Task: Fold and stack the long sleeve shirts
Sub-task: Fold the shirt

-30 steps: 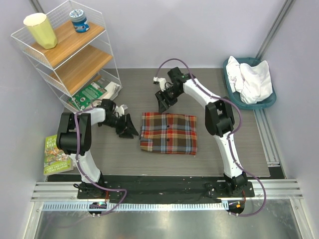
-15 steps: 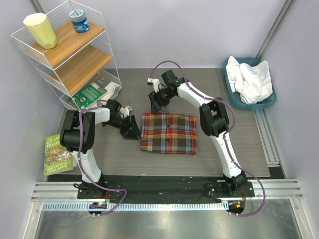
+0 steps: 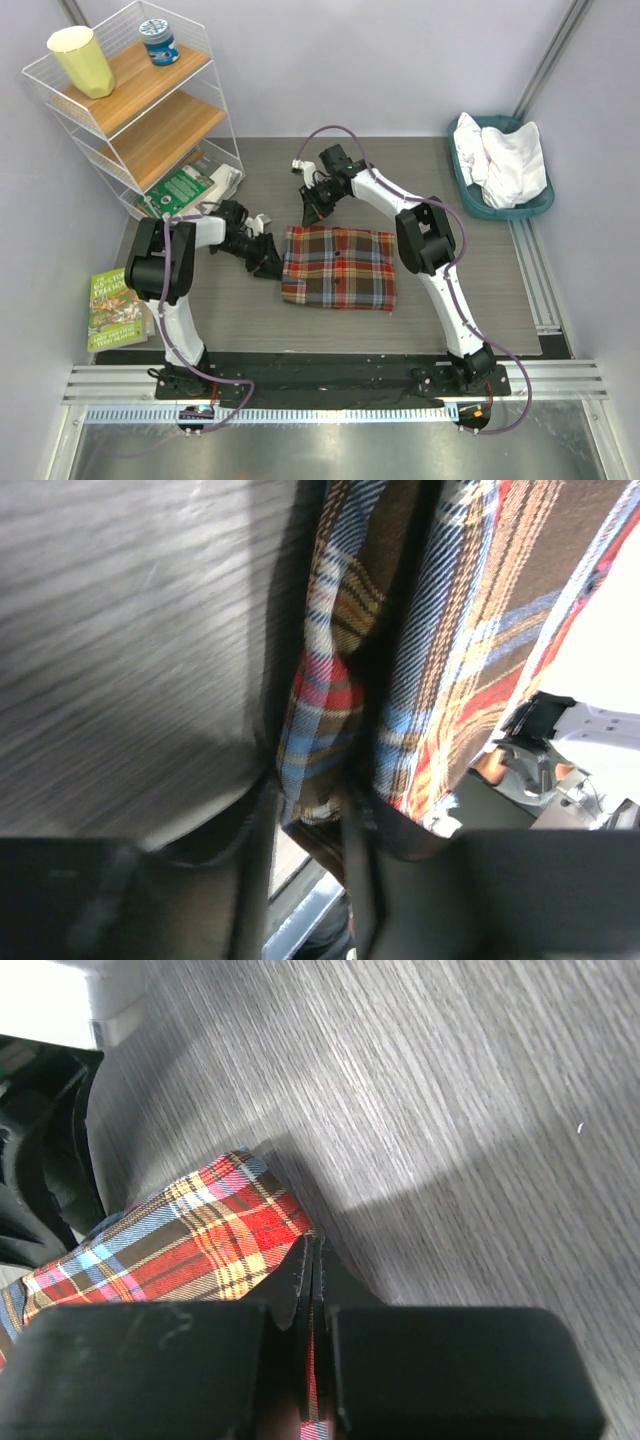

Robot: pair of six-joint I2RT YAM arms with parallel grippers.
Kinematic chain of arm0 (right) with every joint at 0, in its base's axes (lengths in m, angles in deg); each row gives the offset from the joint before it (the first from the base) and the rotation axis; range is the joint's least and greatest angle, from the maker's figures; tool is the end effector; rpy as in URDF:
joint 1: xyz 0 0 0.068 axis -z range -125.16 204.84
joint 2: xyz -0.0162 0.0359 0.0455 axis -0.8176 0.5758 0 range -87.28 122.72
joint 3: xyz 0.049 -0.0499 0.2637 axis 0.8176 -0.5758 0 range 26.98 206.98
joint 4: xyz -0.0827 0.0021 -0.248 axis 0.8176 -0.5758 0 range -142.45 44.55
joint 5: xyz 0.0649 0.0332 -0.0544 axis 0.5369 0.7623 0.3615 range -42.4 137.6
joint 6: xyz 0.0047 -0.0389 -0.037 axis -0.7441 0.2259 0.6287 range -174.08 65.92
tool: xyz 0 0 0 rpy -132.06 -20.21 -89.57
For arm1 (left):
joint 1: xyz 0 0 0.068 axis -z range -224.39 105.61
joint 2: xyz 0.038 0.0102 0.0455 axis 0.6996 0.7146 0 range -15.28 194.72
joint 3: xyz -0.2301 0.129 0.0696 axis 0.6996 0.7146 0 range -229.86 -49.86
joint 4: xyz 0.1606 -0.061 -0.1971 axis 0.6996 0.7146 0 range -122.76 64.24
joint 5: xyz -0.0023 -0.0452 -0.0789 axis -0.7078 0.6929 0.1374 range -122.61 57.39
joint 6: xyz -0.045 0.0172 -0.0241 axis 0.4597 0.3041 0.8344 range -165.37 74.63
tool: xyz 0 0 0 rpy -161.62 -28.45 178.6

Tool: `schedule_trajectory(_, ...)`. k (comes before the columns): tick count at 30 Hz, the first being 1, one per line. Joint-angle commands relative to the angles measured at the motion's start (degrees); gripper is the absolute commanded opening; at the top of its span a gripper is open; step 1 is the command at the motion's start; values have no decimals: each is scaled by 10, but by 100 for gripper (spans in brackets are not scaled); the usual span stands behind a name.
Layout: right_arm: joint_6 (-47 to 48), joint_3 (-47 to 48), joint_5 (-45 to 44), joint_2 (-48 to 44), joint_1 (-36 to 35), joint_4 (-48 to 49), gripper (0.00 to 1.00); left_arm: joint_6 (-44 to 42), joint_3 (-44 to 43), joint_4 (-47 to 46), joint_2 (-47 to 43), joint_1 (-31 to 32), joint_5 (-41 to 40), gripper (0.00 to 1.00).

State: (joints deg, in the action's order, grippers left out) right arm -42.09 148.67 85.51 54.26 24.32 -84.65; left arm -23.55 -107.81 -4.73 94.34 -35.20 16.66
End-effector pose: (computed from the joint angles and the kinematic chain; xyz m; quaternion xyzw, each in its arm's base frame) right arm 0.4454 0.2880 0.1635 -0.4112 0.8181 0.3496 0.1987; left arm 0.3167 -0.0786 0.1115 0.0624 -0.9039 0.4219 0.0323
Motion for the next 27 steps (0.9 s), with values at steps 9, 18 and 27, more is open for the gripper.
schedule_trajectory(9, -13, -3, -27, -21, -1, 54, 1, -29, -6, 57, -70, 34, 35, 0)
schedule_trajectory(18, -35, -15, -64, -29, -1, 91, 1, -86, 23, 131, -52, 47, -24, 0)
schedule_trajectory(27, -44, -5, -54, -60, 10, 63, 3, -110, -37, 161, 28, 27, -74, 38)
